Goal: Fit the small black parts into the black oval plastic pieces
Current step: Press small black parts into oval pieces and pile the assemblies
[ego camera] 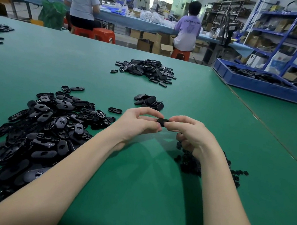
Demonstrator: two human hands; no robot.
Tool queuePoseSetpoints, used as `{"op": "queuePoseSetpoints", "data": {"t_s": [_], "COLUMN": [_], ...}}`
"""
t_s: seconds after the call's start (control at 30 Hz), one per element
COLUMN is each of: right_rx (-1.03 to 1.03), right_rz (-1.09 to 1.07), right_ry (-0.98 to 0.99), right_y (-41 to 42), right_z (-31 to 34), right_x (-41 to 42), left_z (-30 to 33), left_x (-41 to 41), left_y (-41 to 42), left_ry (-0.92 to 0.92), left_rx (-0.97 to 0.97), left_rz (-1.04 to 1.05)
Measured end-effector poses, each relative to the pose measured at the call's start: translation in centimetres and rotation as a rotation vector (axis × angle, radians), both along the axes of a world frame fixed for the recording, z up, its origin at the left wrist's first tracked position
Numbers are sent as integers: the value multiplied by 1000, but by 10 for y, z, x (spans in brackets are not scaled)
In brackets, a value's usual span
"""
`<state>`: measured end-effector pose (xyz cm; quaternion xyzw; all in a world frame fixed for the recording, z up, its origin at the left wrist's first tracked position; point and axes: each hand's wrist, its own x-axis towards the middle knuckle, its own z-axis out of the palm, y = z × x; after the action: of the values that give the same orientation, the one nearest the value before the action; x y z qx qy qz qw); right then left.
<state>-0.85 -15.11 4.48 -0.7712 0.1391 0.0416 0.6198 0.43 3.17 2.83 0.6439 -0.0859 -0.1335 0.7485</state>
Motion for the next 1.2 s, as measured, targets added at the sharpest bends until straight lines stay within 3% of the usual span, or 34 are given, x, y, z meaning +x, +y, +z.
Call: {"op": "queuePoseSetpoints", "data": {"t_s": [0.17, 0.43, 0.7, 1.2], "right_rx": [76, -93, -288, -309], "right_rz": [85, 143, 121, 93], "right_ry": [33, -65, -121, -187], "right_y": [-3, 1, 8, 12], "right_z": [0, 4, 8, 1], "right_x": [-2, -1, -1, -1], "left_z": [2, -1, -3, -10], "left_x": [3, 6, 4, 7], "left_y": [4, 2, -1, 3], "left_ry": [140, 119, 66, -9], "left_rx": [-139, -142, -46, 42], "left_rz": [-92, -31, 25, 80]}}
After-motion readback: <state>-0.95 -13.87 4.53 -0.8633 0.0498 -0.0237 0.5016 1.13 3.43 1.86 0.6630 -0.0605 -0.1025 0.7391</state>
